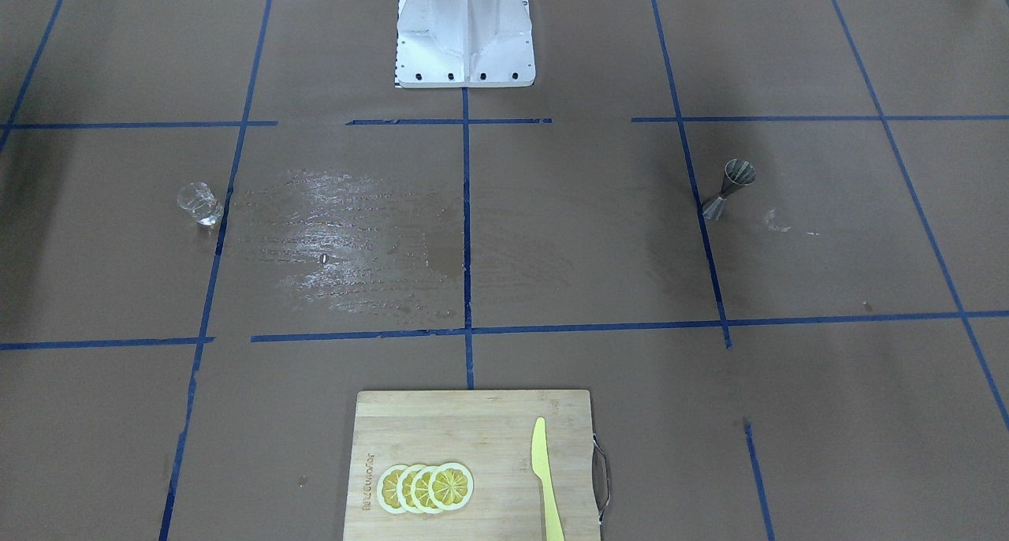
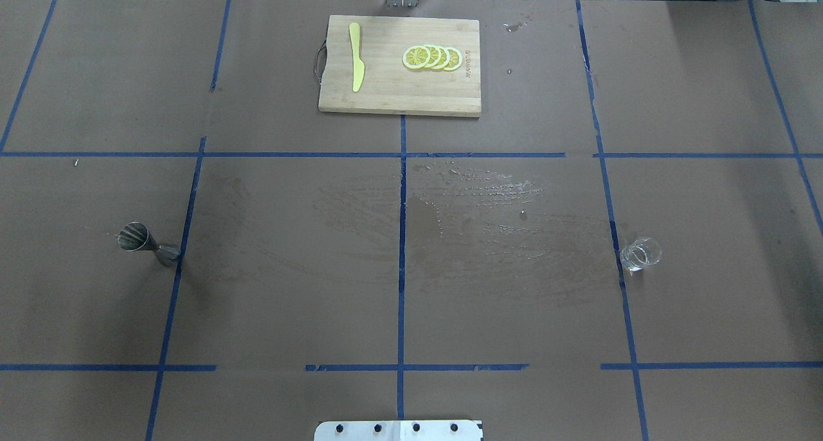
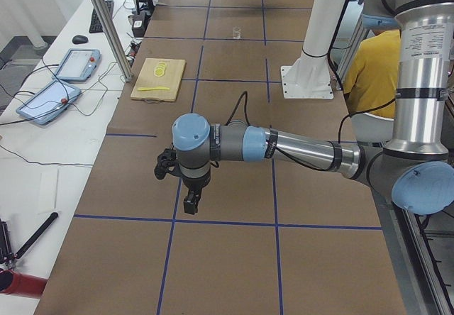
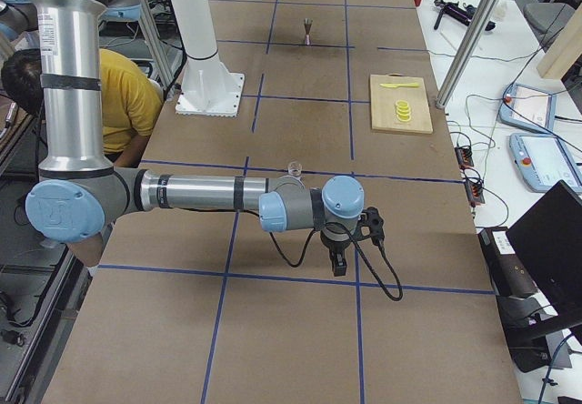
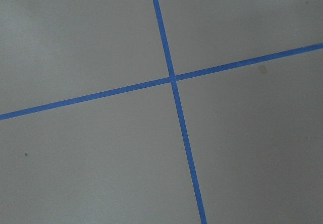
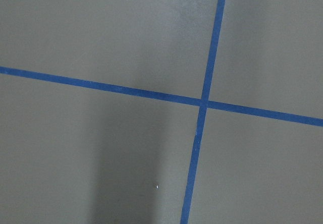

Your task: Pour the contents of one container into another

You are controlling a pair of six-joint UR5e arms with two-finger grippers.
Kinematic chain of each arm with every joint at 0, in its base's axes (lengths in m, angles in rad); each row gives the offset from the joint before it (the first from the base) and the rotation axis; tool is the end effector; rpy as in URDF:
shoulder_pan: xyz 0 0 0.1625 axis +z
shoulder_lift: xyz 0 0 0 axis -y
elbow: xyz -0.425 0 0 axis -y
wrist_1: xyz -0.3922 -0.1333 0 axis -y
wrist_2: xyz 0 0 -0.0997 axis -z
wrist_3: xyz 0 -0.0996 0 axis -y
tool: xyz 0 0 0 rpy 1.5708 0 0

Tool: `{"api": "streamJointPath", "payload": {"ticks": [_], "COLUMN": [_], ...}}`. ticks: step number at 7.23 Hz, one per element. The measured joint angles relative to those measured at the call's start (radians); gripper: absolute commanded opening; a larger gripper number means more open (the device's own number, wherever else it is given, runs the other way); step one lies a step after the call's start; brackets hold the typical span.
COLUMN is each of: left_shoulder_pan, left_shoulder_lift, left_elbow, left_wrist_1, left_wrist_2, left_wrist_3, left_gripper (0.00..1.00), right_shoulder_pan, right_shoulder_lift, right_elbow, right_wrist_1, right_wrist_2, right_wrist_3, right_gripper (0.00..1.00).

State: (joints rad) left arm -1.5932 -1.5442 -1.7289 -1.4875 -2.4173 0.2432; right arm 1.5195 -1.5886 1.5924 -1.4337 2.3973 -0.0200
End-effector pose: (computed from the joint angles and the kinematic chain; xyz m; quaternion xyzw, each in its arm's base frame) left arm -0.0694 -0.4788 0.5970 0.0762 0.4041 0.1103 0.9049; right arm 0.0347 -0.4952 0.6387 0.0582 -0.4016 -0.0608 0.9120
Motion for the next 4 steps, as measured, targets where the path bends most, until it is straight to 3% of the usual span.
{"api": "streamJointPath", "payload": {"ticks": [4], "left_shoulder_pan": [0.039], "left_shoulder_lift": [0.011], "left_elbow": [0.055], "left_wrist_1": [-0.144], "left_wrist_2": [-0.017], "left_wrist_3": [0.011], "left_gripper": [1.00], "right_shoulder_pan": [0.005], "right_shoulder_lift": [-0.004], "right_elbow": [0.005], "right_wrist_1": [0.010], "right_wrist_2": [0.002], "right_wrist_3": [0.002], "right_gripper": [1.00]}}
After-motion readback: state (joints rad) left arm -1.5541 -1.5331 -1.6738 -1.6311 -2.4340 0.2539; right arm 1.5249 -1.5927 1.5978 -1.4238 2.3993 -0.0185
